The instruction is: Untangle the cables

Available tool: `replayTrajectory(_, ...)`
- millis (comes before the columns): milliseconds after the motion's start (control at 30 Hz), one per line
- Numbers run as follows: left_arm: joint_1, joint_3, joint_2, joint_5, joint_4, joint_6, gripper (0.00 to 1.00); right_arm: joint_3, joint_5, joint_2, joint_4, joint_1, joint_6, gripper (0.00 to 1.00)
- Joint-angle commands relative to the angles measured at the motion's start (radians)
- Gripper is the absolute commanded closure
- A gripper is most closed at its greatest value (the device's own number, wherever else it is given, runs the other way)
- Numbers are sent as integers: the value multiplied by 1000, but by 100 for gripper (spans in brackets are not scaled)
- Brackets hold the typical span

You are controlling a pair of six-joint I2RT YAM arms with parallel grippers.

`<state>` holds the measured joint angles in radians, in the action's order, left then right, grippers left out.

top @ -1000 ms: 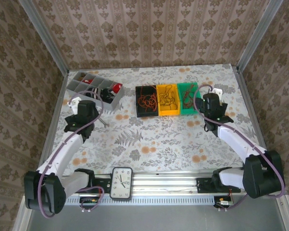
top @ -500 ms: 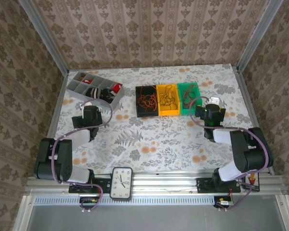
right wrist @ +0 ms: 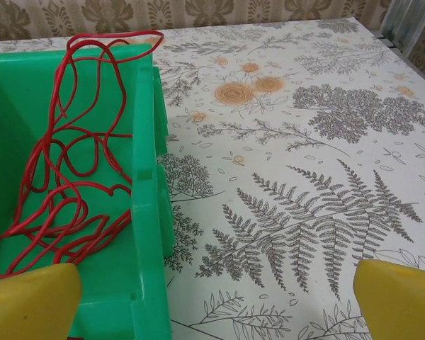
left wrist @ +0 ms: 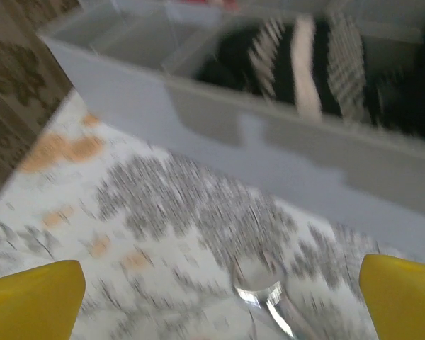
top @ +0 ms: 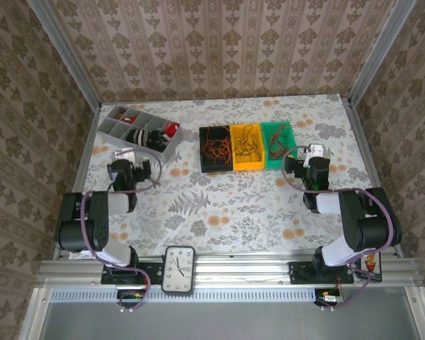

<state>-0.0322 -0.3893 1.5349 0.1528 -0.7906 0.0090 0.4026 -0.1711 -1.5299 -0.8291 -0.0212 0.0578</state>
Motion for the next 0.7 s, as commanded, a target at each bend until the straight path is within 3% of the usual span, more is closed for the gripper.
replayTrajectory(0, 9, 59, 25, -31, -255, 27, 0, -4, 12, 0, -39, -8, -7, 0)
replayTrajectory(67, 38, 29, 5, -76, -155, -10, 0, -4, -4, -1, -43, -16, -10, 0)
replayTrajectory(667, 32, 13, 17, -71, -150, 3, 0, 21, 32, -14, -5, -2, -6, 0)
